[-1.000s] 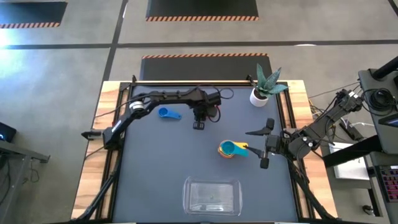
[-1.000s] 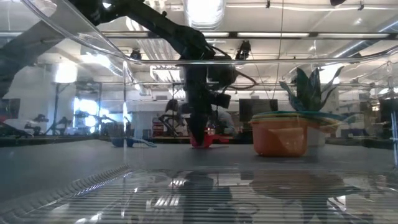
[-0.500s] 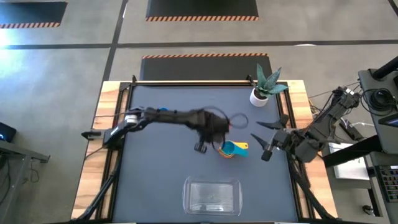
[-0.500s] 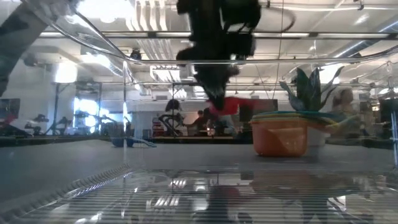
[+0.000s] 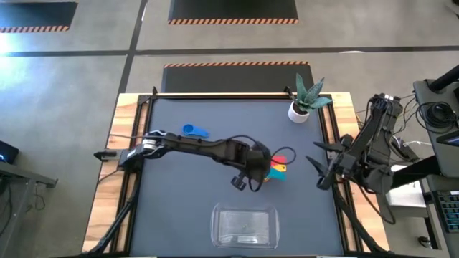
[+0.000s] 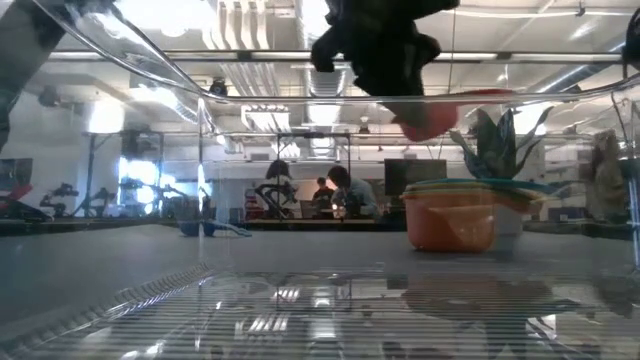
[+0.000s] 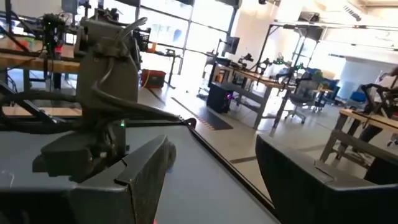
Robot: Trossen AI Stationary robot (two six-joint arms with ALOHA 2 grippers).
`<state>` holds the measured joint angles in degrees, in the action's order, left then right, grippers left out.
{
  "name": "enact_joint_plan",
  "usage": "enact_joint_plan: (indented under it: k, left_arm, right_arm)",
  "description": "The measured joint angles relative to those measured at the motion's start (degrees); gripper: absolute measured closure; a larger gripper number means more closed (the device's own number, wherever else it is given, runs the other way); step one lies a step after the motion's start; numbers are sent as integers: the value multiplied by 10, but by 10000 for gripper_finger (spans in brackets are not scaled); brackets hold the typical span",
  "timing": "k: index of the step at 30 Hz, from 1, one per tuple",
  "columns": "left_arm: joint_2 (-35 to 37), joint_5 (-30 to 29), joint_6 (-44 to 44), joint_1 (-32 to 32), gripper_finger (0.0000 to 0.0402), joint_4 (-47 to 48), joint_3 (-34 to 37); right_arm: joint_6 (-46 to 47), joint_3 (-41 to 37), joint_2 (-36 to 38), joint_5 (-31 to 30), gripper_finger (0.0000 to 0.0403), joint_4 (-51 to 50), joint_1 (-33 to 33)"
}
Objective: Nest measuring cups in basket
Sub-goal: Stack the red measuring cup into the light blue measuring cup
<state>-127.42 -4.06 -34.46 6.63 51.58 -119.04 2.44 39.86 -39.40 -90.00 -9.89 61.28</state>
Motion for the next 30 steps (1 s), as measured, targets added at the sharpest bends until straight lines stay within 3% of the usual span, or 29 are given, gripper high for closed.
enact_joint_plan:
  k: [4, 12, 21, 30]
  left_arm:
    - [0, 13, -14, 0, 401, -43, 18]
    - [0, 92, -17, -9, 397, -60, 30]
    - [0, 88, -17, -26, 355, -126, 64]
    - [0, 55, -10, -26, 304, -130, 74]
  right_arm:
    - [0, 0, -1, 0, 170, 0, 0]
    - [3, 0, -1, 0, 170, -1, 0]
    - [10, 0, -1, 0, 170, -2, 0]
    - [10, 0, -1, 0, 170, -3, 0]
